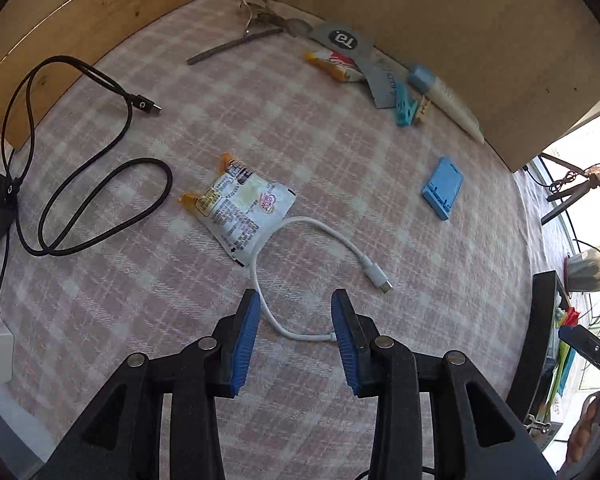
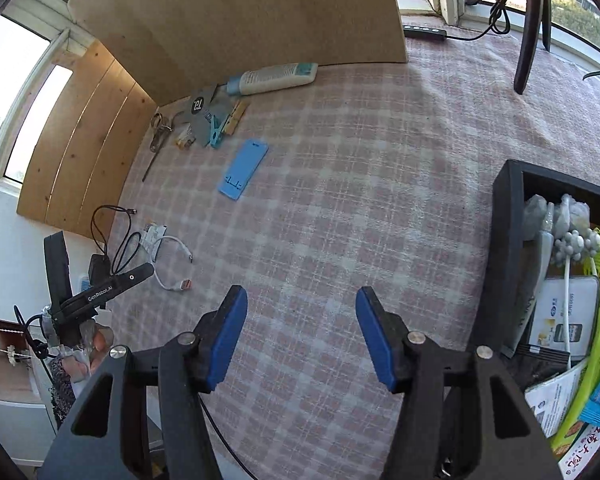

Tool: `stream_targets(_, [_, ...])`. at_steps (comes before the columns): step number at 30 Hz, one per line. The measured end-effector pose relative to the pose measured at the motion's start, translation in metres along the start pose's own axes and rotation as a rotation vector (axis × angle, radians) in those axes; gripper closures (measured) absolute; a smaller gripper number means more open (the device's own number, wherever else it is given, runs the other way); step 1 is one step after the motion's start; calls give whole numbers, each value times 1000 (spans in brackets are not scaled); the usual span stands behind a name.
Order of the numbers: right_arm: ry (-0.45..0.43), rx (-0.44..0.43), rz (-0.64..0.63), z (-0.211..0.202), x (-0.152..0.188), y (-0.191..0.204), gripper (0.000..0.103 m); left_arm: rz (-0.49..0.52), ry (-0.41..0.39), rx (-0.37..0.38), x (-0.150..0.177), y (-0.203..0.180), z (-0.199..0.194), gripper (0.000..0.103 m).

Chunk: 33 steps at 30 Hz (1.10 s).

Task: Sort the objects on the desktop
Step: 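Move both grippers back over the pile, then grasp the Coffee-mate sachet with the left gripper while the right grasps the blue phone stand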

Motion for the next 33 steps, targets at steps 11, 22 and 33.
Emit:
stream_targets(11, [43,-15,-27,42,-37,51,41,-210,16,40,-27,36,18,50])
stream_targets(22, [111,47,11,111,-84,75,41,-150,34,11,-53,12,46,49])
stream_targets(33, [188,205,-19,179,-108,92,41,36,29,-34,-55,-29,64,49])
Point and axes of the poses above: each gripper's, at about its wrist camera, not at the fingertips, and z roughly the way its jaws point, y to its left, x to its underside, the point moved 7 cm from there along z, roughly the way its jaws point, and after that the axes turned 5 degrees about -y, right-handed, at the moved point
